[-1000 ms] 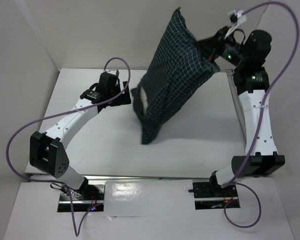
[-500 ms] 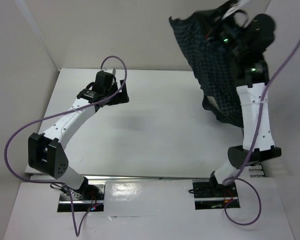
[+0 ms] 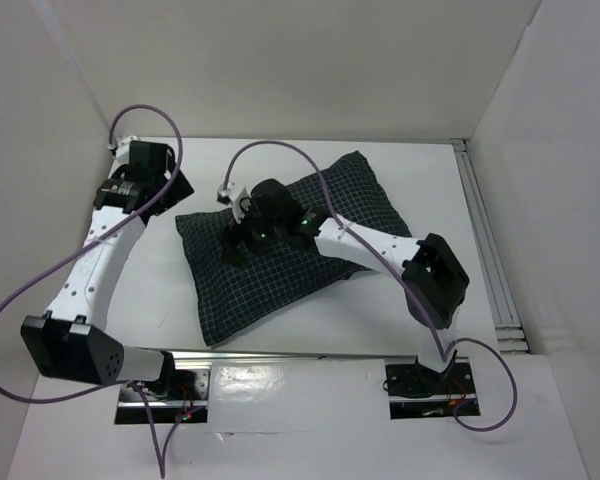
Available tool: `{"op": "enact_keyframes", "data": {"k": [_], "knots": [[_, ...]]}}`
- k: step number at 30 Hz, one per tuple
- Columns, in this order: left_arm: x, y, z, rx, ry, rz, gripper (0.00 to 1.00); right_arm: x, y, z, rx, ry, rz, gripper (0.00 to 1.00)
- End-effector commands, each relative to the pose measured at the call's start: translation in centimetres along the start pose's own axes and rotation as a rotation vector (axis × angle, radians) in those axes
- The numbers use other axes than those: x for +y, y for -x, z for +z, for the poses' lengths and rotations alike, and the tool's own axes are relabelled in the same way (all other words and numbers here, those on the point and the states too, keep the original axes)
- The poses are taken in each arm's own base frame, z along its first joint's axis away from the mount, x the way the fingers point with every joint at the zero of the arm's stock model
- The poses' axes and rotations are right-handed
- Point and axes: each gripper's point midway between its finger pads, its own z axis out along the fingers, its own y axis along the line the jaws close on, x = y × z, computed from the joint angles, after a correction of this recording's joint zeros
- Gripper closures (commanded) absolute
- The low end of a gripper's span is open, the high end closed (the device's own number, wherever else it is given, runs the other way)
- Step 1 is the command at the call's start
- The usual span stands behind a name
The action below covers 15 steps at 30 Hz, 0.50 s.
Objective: Put the pillow into the pillowcase
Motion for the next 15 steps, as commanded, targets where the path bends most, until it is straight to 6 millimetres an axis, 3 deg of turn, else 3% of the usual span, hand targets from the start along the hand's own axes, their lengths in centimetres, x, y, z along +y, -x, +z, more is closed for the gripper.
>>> {"op": "enact_keyframes", "data": {"k": [1, 3, 4, 6, 7, 9, 10, 11, 13, 14, 15], "knots": [[2.2, 4.2, -4.2, -0.156, 0.049, -0.116, 0.00, 0.3, 12.0, -5.6, -0.325, -0.032, -0.062, 0.01], [1.9, 4.4, -4.6, -0.159, 0.007, -0.104, 0.00, -0.3, 13.4, -7.5, -0.370, -0.051, -0.052, 0.00], [1.0, 4.0, -4.1, -0.146, -0.039, -0.080, 0.00, -1.8, 13.2, -8.2, -0.373, -0.075, -0.004, 0.00], [-0.1, 3.5, -3.9, -0.133, -0.107, -0.048, 0.00, -3.9, 14.7, -10.9, -0.436, -0.159, 0.043, 0.00], [-0.7, 2.6, -3.5, -0.101, -0.145, -0.030, 0.00, -5.4, 14.2, -11.7, -0.433, -0.203, 0.100, 0.00], [-1.1, 1.6, -2.4, -0.058, -0.153, -0.017, 0.00, -10.6, 12.7, -14.5, -0.421, -0.363, 0.204, 0.00], [-0.9, 0.9, -2.0, -0.043, -0.143, -0.011, 0.00, -12.3, 11.5, -15.0, -0.402, -0.396, 0.258, 0.00], [-0.9, 0.2, -1.3, -0.018, -0.137, -0.003, 0.00, -15.4, 9.7, -17.0, -0.394, -0.466, 0.322, 0.00], [-1.1, -1.1, -0.8, 0.002, -0.140, 0.017, 0.00, -17.7, 7.9, -19.6, -0.405, -0.538, 0.384, 0.00], [-1.1, -1.4, -0.5, 0.004, -0.139, 0.017, 0.00, -19.5, 5.5, -20.8, -0.396, -0.586, 0.440, 0.00], [-1.9, -1.7, -0.3, 0.002, -0.173, 0.030, 0.00, -20.4, 4.6, -21.8, -0.407, -0.635, 0.463, 0.00]]}}
